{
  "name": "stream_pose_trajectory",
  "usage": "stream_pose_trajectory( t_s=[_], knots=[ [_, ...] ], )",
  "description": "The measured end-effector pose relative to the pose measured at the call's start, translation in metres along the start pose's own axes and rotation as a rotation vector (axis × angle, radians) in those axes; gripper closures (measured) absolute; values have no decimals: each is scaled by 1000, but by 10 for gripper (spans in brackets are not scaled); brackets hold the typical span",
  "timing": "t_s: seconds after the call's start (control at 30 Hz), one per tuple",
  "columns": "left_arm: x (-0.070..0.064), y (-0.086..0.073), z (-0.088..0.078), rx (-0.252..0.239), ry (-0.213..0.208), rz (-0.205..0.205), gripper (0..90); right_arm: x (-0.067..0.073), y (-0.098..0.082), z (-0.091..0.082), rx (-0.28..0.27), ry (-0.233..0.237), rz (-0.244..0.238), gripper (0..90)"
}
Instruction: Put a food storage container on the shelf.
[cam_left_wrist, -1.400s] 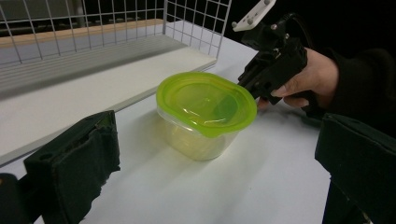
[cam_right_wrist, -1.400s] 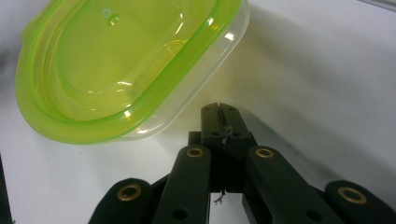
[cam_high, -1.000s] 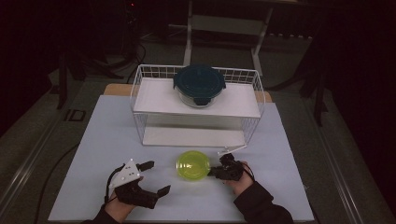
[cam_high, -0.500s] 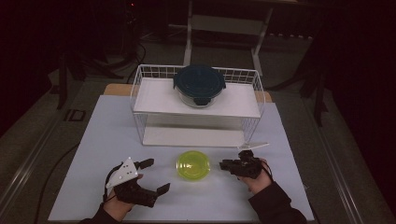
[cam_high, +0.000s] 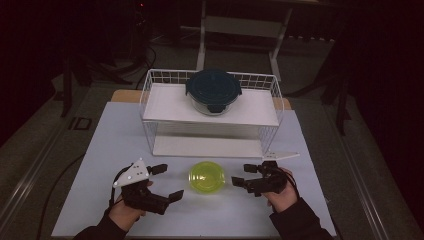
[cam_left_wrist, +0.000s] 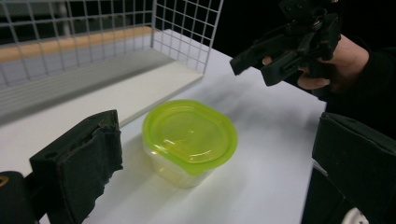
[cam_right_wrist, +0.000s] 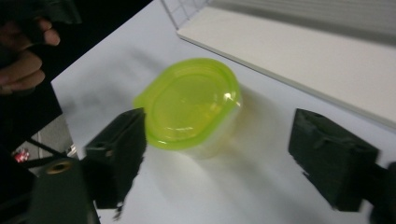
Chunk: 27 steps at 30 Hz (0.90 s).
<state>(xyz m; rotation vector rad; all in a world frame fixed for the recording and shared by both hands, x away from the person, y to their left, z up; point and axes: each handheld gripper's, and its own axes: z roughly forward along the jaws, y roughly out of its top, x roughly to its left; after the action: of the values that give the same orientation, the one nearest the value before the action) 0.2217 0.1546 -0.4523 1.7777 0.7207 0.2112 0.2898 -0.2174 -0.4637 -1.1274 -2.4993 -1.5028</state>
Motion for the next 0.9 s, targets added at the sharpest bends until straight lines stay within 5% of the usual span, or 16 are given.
stream_pose_trajectory(
  t_s=[0.17, 0.47, 0.67, 0.77, 0.9],
  knots=[
    [5, 15, 5, -6, -38, -52, 11, 5, 10, 0, -50, 25, 0, 175],
    [14, 26, 19, 7, -29, -47, 12, -1, 21, 6, -75, 11, 23, 175],
    [29, 29, 32, 45, -43, -141, 12, -5, 26, 15, -76, -6, -7, 148],
    [35, 29, 40, 61, -52, -195, 12, -6, 29, 17, -92, 2, 13, 146],
    [44, 26, 52, 103, -60, -282, 12, -10, 31, 25, -22, 22, 87, 150]
  ],
)
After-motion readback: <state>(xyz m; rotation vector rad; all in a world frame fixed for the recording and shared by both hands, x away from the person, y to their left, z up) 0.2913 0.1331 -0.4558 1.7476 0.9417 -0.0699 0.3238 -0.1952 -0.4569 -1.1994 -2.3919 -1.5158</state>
